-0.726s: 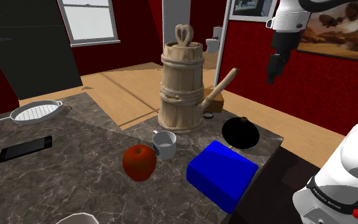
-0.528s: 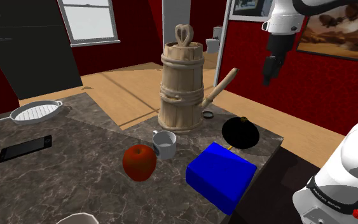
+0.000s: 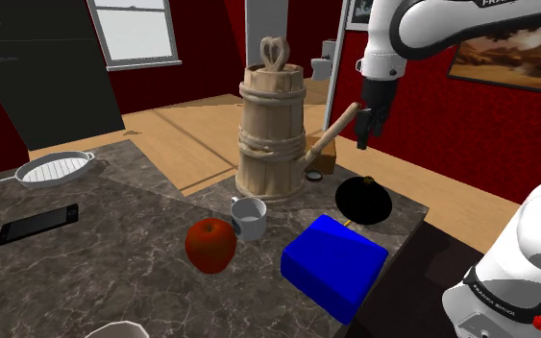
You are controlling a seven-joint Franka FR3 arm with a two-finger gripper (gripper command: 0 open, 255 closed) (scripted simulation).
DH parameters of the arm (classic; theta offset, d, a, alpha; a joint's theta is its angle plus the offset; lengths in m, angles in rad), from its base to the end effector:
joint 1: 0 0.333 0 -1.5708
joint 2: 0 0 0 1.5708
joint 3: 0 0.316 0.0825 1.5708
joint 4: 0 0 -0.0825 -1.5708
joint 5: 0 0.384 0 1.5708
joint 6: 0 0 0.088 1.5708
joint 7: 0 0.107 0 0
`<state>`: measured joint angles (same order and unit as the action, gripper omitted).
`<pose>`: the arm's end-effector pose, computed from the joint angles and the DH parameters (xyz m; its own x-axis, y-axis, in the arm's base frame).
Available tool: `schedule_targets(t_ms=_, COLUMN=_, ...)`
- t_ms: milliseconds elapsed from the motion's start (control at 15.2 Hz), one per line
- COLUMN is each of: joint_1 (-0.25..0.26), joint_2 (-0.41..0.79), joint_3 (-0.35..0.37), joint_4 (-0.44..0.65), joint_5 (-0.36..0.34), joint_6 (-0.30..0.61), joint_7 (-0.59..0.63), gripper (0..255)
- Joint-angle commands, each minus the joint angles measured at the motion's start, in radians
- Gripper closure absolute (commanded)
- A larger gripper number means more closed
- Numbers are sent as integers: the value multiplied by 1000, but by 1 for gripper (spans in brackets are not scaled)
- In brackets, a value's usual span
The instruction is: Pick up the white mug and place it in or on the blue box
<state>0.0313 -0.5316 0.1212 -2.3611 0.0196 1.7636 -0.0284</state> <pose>0.3793 0.0649 0.5145 0.9854 0.1553 -0.0699 0.1584 -0.9866 0.0404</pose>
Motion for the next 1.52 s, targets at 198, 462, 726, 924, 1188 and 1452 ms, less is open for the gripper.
schedule_targets(t_ms=198, joint_1=24, joint_2=147, joint_3=61, joint_4=21, joint_5=34, joint_6=126, joint_7=63, gripper=0)
schedule_targets(t_ms=462, joint_1=19, joint_2=33, joint_3=81, joint_4=85, joint_5=38, joint_6=146, joint_7=73, gripper=0)
schedule_targets(t_ms=726, joint_1=28, joint_2=89, joint_3=112, joint_4=52, joint_5=52, joint_6=242, joint_7=111, gripper=0)
schedule_targets(t_ms=924, joint_1=31, joint_2=157, joint_3=147, joint_4=32, joint_5=61, joint_6=338, joint_7=149, gripper=0)
schedule_targets(t_ms=1188, joint_1=37, joint_2=265, joint_3=191, joint_4=26, joint_5=58, joint_6=463, joint_7=207, gripper=0)
schedule_targets(t_ms=1452, joint_1=42, joint_2=391, joint_3=232, joint_4=43, joint_5=31, joint_6=581, joint_7=275, gripper=0)
